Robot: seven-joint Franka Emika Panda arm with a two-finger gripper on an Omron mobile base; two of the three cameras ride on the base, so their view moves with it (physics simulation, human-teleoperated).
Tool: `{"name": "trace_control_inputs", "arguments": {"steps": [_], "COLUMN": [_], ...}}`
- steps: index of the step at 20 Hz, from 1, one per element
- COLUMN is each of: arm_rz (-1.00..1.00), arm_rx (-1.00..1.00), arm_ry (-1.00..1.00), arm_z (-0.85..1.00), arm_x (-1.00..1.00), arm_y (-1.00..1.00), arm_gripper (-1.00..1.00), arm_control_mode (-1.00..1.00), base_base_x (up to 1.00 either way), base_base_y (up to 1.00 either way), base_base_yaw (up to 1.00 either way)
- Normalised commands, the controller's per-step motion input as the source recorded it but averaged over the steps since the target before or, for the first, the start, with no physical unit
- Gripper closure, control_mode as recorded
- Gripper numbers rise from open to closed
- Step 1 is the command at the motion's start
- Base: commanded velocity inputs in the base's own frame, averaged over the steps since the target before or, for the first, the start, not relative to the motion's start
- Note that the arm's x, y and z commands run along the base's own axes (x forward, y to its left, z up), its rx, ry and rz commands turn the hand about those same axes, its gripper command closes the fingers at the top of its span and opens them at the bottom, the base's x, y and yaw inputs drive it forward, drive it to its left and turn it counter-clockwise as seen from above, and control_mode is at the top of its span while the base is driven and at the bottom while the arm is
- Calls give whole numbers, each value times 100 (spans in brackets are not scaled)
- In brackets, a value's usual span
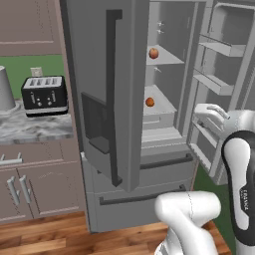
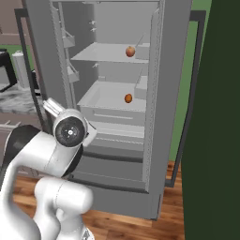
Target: Retrieve the peach and mango from the fridge and place them into the bowl on the dining table.
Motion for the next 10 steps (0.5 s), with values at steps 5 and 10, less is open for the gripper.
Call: {"name": "trace_control_inputs", "arguments": {"steps": [5, 10], "arm_rz": [-8, -6], "arm_rx": [20, 18], "arm_ry": [0, 8], "arm_z": [-5, 0], "arm_x": [9, 29], "arm_y": [5, 5], "arm_gripper": [100, 100], "arm_control_mode": [-100, -100], "base_base_x": [0, 0], "base_base_y": [0, 0], "base_base_yaw": [0, 0]}}
